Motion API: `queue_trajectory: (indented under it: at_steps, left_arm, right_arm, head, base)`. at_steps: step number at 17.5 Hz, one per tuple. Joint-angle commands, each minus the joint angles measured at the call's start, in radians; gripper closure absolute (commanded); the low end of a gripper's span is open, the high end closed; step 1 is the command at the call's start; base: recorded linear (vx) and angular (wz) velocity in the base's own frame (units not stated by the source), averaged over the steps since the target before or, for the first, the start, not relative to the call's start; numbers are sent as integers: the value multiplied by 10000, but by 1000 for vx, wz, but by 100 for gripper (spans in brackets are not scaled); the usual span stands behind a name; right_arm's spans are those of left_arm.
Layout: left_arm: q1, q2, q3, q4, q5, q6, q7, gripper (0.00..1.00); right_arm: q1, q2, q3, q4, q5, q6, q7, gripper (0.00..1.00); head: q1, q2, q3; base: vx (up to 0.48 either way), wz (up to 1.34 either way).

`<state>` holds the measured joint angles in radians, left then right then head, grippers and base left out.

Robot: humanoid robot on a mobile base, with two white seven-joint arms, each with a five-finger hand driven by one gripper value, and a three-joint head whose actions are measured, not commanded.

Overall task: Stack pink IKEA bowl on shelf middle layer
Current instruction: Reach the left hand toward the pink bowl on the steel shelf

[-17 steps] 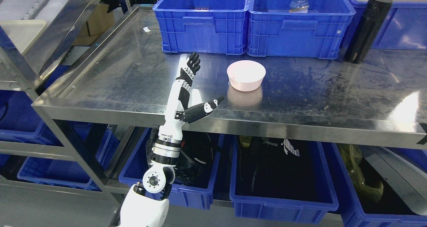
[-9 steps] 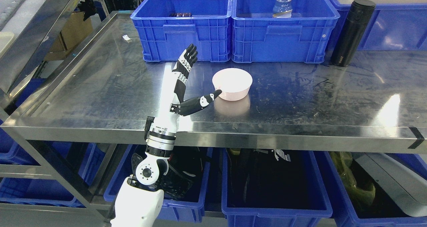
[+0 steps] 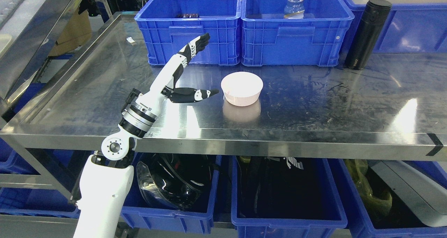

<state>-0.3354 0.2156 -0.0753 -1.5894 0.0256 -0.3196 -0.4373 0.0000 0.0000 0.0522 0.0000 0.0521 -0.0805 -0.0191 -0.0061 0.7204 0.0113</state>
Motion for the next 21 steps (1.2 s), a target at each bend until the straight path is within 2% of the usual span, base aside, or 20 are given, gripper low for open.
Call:
queue_trajectory:
  at_steps: [1, 4, 7, 10, 11, 13, 15, 18, 21]
  left_arm:
    - [-466, 1312, 49, 125, -483, 51, -168, 0]
    - [-496, 668, -44, 125, -1650, 159, -655, 0]
    - [-863, 651, -411, 140, -2707, 174, -2786, 1]
    - [-1522, 652, -658, 537, -4039, 510, -3371, 7]
    - [-1843, 469, -582, 554, -4819, 785, -4118, 6]
    - [-2091, -251, -551, 692, -5087, 926, -5104, 5]
    - [-2259, -300, -688, 845, -5195, 910, -5458, 3]
    - [-3452, -407, -1331, 1946, -6296, 163, -5629, 12]
    - [-4299, -574, -1853, 2838, -7080, -317, -5629, 11]
  right_arm:
    - [31, -175, 0, -175, 0, -8, 7, 0]
    - [46, -175, 0, -175, 0, -8, 7, 0]
    - [46, -175, 0, -175, 0, -8, 7, 0]
    - [31, -175, 0, -175, 0, -8, 7, 0]
    - [46, -175, 0, -175, 0, -8, 7, 0]
    - [46, -175, 0, -175, 0, -8, 7, 0]
    - [46, -175, 0, -175, 0, -8, 7, 0]
    - [31, -175, 0, -175, 0, -8, 7, 0]
    - [31, -175, 0, -175, 0, -8, 7, 0]
  head:
    - [0, 0, 0]
    - [0, 0, 0]
    - [0, 0, 0]
    - [0, 0, 0]
    - [0, 0, 0]
    - [0, 0, 0]
    - [0, 0, 0]
    - [0, 0, 0]
    - [0, 0, 0]
  base:
    - [0, 0]
    - [0, 0]
    - [0, 0]
    - [0, 0]
    - [0, 0]
    - [0, 0]
    - [0, 0]
    - [0, 0]
    - [0, 0]
